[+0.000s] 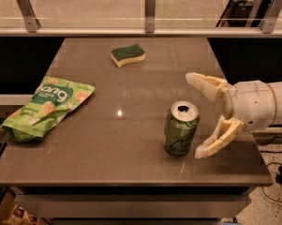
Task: Move green can near sponge
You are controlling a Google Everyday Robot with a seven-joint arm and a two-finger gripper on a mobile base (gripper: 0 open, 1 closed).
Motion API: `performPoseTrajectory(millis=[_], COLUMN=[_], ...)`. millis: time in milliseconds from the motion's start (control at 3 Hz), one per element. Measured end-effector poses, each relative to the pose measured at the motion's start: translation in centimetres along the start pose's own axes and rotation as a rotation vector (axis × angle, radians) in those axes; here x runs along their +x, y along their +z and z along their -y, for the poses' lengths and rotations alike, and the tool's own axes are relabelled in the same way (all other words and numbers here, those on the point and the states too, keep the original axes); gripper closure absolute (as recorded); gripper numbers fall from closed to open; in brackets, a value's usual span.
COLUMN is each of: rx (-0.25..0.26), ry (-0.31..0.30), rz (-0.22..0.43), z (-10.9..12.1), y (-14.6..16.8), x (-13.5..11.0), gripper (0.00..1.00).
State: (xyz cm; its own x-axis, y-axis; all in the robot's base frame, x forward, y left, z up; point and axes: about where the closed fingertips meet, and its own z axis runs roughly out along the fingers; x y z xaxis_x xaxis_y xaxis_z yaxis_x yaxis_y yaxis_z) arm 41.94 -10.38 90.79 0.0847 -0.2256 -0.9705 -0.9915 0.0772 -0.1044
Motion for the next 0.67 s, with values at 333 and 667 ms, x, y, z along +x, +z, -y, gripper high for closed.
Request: performPoseTrajectory(millis=[333,667], rx=[-0.003,-0.008], ry=[0.002,0.017], rz=[0.046,0.073], z=[-0.19,-0.57], y=[0.3,0.66], x=[0.39,1.02], gripper=[0.0,0.0])
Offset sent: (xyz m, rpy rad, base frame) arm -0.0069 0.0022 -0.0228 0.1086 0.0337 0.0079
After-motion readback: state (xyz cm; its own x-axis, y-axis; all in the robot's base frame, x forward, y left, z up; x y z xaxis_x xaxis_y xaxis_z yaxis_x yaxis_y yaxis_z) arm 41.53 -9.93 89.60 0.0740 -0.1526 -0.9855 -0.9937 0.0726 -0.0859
